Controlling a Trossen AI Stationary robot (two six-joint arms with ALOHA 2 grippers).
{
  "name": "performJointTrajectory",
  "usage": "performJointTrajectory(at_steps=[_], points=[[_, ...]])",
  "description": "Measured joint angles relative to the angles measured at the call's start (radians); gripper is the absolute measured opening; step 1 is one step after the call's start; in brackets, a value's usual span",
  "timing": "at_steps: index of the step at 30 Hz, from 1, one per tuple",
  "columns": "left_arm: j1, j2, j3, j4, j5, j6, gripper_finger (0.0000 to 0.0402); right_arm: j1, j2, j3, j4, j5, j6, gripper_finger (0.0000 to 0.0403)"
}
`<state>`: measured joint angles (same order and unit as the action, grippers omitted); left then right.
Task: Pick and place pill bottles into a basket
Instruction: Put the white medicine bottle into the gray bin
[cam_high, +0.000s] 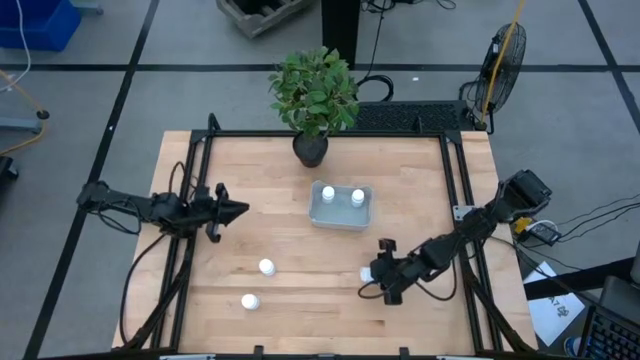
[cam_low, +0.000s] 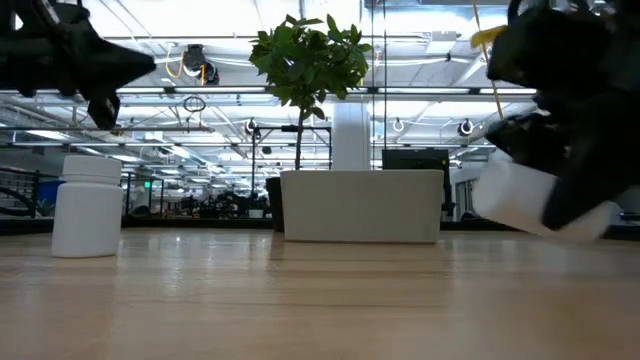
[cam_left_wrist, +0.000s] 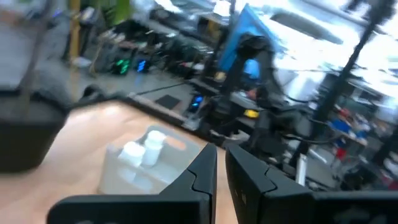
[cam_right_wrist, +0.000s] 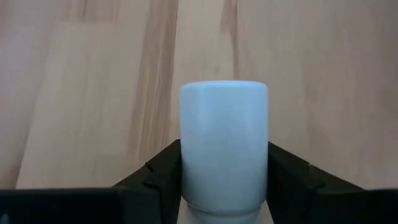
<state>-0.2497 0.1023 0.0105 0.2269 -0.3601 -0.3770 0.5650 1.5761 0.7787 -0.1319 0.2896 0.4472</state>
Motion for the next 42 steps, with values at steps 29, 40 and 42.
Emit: performJointTrajectory(at_steps=[29,40,42], points=[[0.008,1.023,0.206,0.608,-0.028,-0.271,0.0298,-0.227,-0.003,0.229,0.001,0.211,-0.566,0.0163],[0.032,1.387,0.628,0.382,0.048,-0.247,0.0349,-0.250,-0.003,0.229,-0.001,0.244,-0.608,0.0163],[0.037,1.429,0.665,0.373,0.071,-0.271,0.0349,-0.250,-0.003,0.229,0.001,0.246,-0.606,0.0163]])
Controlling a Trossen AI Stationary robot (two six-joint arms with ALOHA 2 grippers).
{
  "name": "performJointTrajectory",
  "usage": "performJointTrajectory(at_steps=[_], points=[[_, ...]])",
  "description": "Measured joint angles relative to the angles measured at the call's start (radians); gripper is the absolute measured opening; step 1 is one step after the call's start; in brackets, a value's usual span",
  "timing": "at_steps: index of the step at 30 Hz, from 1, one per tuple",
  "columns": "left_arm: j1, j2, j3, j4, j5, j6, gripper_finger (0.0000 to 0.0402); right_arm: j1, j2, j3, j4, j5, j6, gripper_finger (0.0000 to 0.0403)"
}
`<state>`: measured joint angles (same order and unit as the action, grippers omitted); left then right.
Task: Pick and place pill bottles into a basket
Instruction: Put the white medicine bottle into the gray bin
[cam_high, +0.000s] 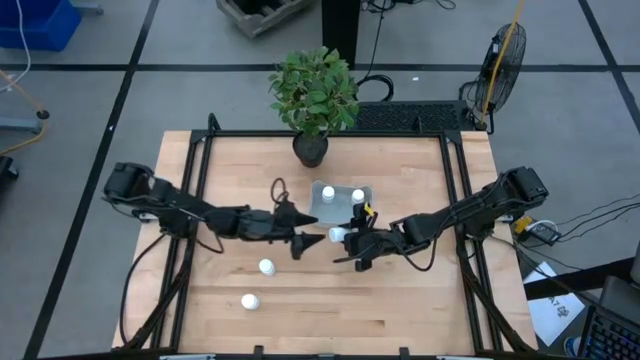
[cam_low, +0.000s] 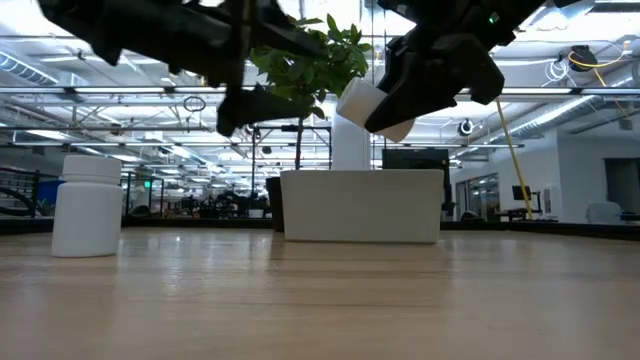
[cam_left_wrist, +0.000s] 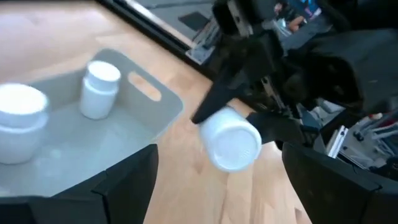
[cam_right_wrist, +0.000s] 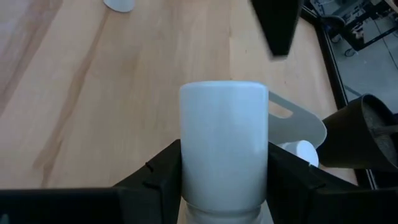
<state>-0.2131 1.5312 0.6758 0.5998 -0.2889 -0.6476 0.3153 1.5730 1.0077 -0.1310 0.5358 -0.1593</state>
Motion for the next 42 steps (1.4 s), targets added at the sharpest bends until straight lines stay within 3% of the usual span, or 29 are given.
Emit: performJointTrajectory(at_steps=[14,19,23,29,34,42], points=[[0.018,0.146,0.133,-0.009,0.028,0.020,0.0349,0.000,0.000,0.000,0.056,-0.012,-0.035,0.0163],[0.040,0.170,0.158,-0.027,0.084,-0.007,0.0344,-0.001,0.000,0.000,0.060,-0.013,-0.028,0.0163],[0.044,0.172,0.156,-0.055,0.087,-0.008,0.0299,-0.002,0.000,0.000,0.059,-0.011,-0.028,0.0163],[0.045,0.172,0.156,-0.033,0.105,0.036,0.0185,-0.002,0.000,0.000,0.057,-0.006,-0.023,0.0163],[0.045,0.172,0.156,-0.035,0.130,0.045,0.0177,0.017,0.000,0.000,0.049,-0.005,-0.002,0.0165],[0.030,0.172,0.156,-0.064,0.139,0.059,0.0177,0.032,-0.011,0.000,-0.048,-0.047,0.075,0.0267]])
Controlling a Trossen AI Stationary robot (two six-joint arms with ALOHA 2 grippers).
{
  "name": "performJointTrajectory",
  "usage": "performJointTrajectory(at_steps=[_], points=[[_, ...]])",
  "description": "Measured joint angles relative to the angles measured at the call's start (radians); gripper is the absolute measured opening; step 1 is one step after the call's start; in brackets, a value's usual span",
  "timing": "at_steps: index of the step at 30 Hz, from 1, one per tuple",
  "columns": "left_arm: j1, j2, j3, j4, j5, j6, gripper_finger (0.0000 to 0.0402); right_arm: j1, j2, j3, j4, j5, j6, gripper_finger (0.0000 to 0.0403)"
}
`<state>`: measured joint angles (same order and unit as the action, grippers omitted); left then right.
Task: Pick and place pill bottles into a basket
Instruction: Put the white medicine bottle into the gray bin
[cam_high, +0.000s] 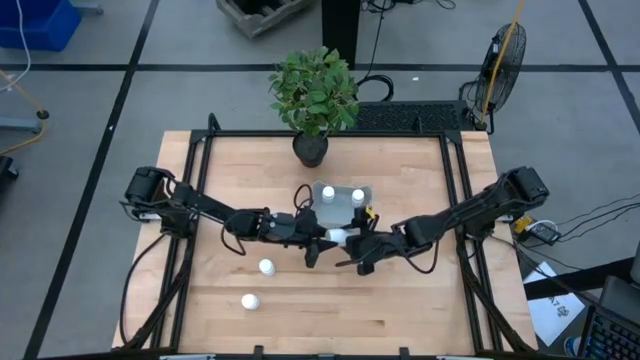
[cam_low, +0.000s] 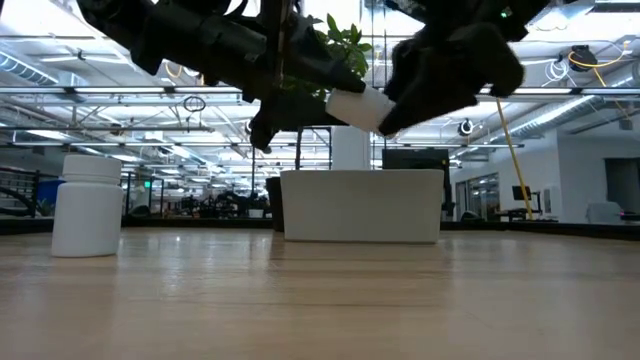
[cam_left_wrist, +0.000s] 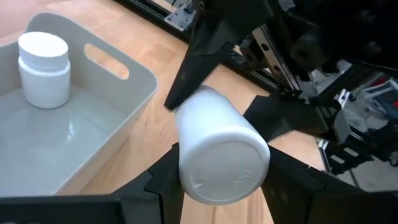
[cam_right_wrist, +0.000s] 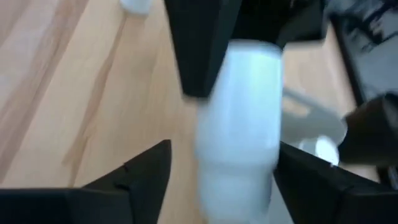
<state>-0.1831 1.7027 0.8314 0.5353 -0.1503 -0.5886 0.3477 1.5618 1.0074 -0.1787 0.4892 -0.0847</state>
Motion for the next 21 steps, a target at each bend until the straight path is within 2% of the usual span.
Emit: performJointTrajectory(at_steps=[5,10,15,18,21], points=[[-0.022,0.000,0.000,-0.014,-0.015,0.004,0.0177,0.021,-0.015,-0.001,-0.077,0.000,0.079,0.0279],[-0.051,-0.019,-0.005,-0.056,-0.018,0.009,0.0177,0.052,-0.044,-0.006,-0.159,0.003,0.160,0.0263],[-0.112,-0.051,-0.005,-0.068,-0.083,0.058,0.0177,0.080,-0.108,-0.083,-0.140,0.004,0.247,0.0252],[-0.154,-0.071,-0.003,-0.059,-0.153,0.112,0.0177,0.094,-0.175,-0.164,-0.050,0.003,0.278,0.0251],[-0.191,-0.083,-0.003,-0.030,-0.221,0.178,0.0177,0.093,-0.262,-0.281,0.174,-0.051,0.270,0.0251]])
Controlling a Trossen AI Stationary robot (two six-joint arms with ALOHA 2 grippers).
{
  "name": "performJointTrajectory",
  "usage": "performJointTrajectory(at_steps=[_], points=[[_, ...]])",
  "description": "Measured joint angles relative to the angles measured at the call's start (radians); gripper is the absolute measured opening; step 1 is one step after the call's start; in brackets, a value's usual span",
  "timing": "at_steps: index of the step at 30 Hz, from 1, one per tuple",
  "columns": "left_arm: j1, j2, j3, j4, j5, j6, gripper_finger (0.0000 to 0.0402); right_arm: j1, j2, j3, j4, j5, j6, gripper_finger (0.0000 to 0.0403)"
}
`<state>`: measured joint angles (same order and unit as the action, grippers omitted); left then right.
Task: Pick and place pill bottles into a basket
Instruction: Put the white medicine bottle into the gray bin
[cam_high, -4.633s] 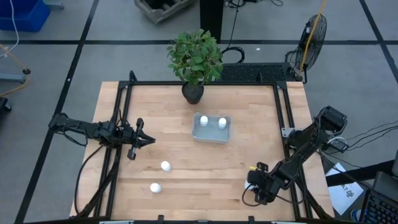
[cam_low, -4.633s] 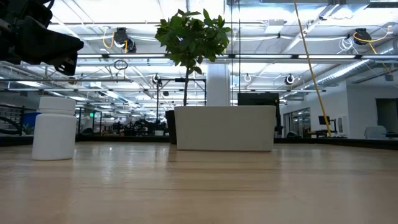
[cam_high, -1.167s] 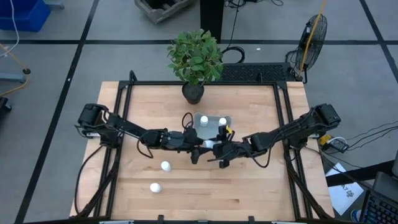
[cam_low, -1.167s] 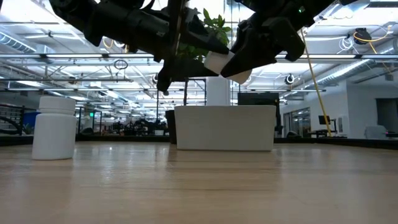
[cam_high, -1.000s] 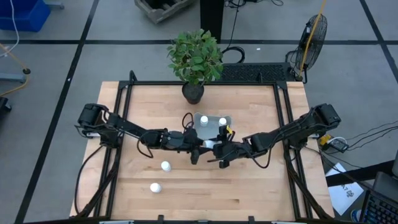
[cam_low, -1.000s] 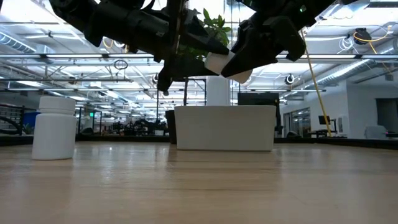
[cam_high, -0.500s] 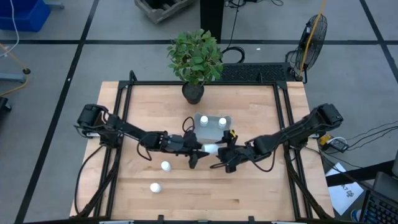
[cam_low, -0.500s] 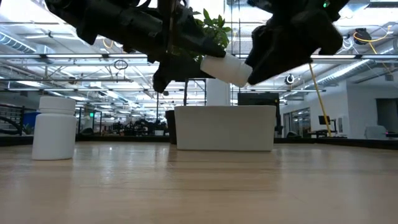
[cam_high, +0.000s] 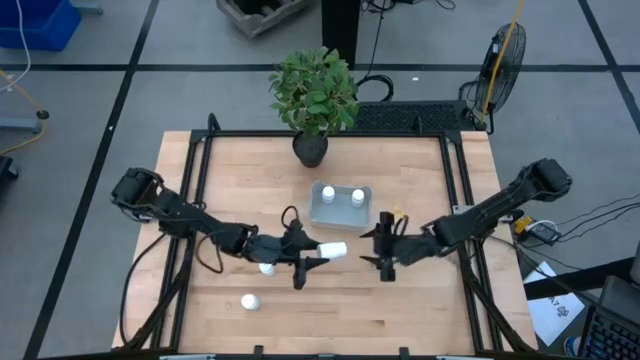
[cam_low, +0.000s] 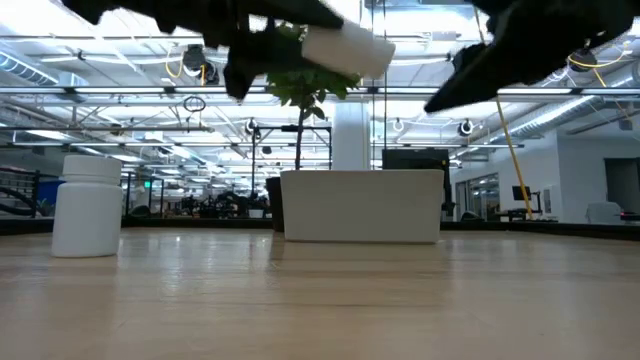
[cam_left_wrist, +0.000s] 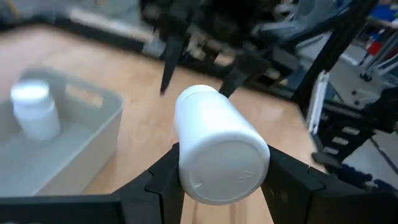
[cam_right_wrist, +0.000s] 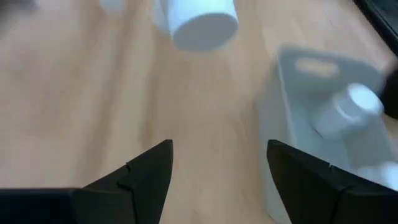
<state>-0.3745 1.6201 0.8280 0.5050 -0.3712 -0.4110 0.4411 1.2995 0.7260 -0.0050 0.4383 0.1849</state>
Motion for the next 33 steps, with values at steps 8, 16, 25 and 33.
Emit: performJointTrajectory(at_steps=[8,16,25,33], points=[[-0.023,0.000,0.000,0.125,-0.053,0.154,0.0176,-0.030,-0.101,-0.270,0.665,-0.178,-0.051,0.0251],[0.033,0.000,0.000,0.214,0.001,0.249,0.0175,-0.086,-0.055,-0.282,0.843,-0.292,-0.051,0.0251],[0.056,0.000,0.000,0.261,0.100,0.265,0.0175,-0.152,-0.051,-0.281,0.881,-0.313,-0.041,0.0251],[0.063,0.001,0.000,0.279,0.156,0.255,0.0175,-0.167,-0.051,-0.266,0.928,-0.389,-0.068,0.0251]])
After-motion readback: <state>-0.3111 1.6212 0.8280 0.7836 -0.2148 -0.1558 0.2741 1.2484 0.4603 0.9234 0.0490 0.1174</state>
